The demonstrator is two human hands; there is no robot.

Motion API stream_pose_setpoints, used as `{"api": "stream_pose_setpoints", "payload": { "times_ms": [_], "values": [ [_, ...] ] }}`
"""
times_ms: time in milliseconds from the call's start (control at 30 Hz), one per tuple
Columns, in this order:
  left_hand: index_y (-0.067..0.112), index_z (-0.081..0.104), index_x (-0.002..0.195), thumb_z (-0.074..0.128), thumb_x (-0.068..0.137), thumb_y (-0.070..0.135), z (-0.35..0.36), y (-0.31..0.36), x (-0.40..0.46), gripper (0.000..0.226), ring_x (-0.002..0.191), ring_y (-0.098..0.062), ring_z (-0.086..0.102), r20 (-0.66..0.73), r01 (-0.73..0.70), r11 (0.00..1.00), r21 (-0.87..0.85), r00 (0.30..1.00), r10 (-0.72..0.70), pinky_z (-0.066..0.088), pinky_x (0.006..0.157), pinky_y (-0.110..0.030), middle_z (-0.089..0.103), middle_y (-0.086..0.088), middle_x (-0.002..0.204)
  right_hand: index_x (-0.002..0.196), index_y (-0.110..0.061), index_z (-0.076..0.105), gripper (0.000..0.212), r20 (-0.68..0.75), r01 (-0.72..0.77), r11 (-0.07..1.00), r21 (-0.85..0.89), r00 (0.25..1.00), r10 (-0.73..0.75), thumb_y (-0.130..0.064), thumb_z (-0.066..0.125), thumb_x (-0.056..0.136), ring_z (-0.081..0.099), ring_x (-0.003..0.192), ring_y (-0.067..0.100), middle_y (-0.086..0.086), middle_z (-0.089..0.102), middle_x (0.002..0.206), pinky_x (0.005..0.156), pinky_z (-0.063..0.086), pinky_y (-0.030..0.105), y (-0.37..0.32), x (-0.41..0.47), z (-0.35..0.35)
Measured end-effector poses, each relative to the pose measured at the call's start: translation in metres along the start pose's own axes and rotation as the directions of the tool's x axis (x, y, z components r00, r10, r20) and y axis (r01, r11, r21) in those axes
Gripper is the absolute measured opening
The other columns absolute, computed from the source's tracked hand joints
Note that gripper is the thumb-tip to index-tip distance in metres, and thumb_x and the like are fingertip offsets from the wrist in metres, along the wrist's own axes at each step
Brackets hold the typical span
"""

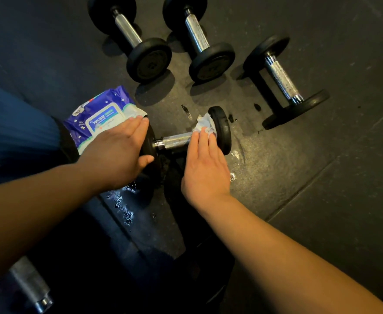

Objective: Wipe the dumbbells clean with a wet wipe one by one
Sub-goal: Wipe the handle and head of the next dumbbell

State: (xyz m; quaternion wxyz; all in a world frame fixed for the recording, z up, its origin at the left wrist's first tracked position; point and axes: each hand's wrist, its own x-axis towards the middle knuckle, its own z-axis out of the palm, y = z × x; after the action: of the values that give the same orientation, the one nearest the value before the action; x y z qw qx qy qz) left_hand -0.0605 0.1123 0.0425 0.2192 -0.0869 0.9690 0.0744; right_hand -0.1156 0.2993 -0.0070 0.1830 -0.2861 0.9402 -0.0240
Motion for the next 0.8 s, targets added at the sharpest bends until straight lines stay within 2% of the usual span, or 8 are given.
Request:
{"api": "stream_pose_setpoints", "payload": {
  "times_ms": [67,133,233,367,500,667,800],
  "values": [
    [0.01,0.011,0.157,0.054,0.095,0.045,-0.003,0.007,0.001,0.083,0.149,-0.027,0.02,-0.018,0.022,1.0,-0.023,1.0,-0.022,0.023,0.119,-0.041,0.016,-0.013,0.163,0.157,0.002,0.005,0.077,0.009,0.004,1.0,0.014,1.0,-0.004,-0.018,0.046,0.095,0.008,0.153,0.035,0.022,0.008,0.165,0.123,0.019,0.041,-0.001,0.004,-0.002],
    [0.009,0.014,0.156,0.055,0.092,0.05,0.001,0.019,-0.003,0.087,0.149,-0.028,0.02,-0.07,0.06,0.998,-0.012,0.996,-0.061,0.025,0.118,-0.043,0.016,-0.015,0.163,0.157,0.001,0.002,0.079,0.005,0.004,1.0,0.024,1.0,-0.004,-0.02,0.047,0.096,0.006,0.153,0.034,0.022,0.005,0.165,0.124,0.017,0.04,-0.003,0.013,-0.006],
    [0.006,0.01,0.156,0.063,0.08,0.064,0.007,0.026,-0.006,0.11,0.15,-0.029,0.016,-0.099,0.086,0.995,0.047,0.992,-0.081,0.024,0.119,-0.044,0.012,-0.016,0.163,0.157,0.002,0.001,0.083,-0.003,0.007,0.999,0.031,1.0,-0.007,-0.027,0.05,0.096,0.005,0.153,0.033,0.021,0.005,0.165,0.123,0.016,0.039,-0.006,0.023,-0.01],
    [0.007,-0.001,0.156,0.073,0.07,0.067,-0.001,0.006,0.019,0.129,0.152,-0.027,0.009,-0.037,0.079,0.996,0.039,0.996,-0.077,0.019,0.121,-0.044,0.003,-0.015,0.165,0.157,0.002,0.005,0.084,0.007,0.026,1.0,0.013,1.0,-0.026,-0.022,0.051,0.091,0.009,0.153,0.034,0.021,0.009,0.165,0.122,0.02,0.039,-0.005,0.03,-0.013],
    [0.01,-0.007,0.156,0.075,0.068,0.067,-0.015,-0.006,0.042,0.133,0.153,-0.022,0.004,0.056,0.12,0.993,0.017,0.991,-0.121,0.015,0.123,-0.04,-0.002,-0.01,0.166,0.157,0.001,0.003,0.084,0.003,0.032,0.999,0.014,0.999,-0.032,-0.023,0.05,0.092,0.005,0.153,0.033,0.02,0.004,0.165,0.123,0.017,0.039,-0.006,0.044,-0.017],
    [0.005,0.005,0.156,0.074,0.069,0.065,0.001,0.011,0.016,0.126,0.151,-0.028,0.012,-0.141,0.131,0.982,0.134,0.984,-0.112,0.021,0.12,-0.046,0.01,-0.017,0.164,0.157,0.002,0.0,0.086,0.001,0.024,1.0,0.017,1.0,-0.025,-0.025,0.05,0.092,0.004,0.153,0.034,0.021,0.003,0.165,0.123,0.018,0.039,-0.009,0.052,-0.018],
    [0.005,0.0,0.156,0.077,0.068,0.062,-0.001,0.004,0.026,0.13,0.152,-0.028,0.009,-0.112,0.131,0.985,0.112,0.987,-0.119,0.02,0.121,-0.046,0.005,-0.016,0.164,0.157,0.001,0.0,0.088,0.012,0.029,1.0,0.014,1.0,-0.029,-0.025,0.052,0.091,0.002,0.154,0.033,0.02,0.001,0.166,0.123,0.017,0.039,-0.007,0.051,-0.016]
  ]
}}
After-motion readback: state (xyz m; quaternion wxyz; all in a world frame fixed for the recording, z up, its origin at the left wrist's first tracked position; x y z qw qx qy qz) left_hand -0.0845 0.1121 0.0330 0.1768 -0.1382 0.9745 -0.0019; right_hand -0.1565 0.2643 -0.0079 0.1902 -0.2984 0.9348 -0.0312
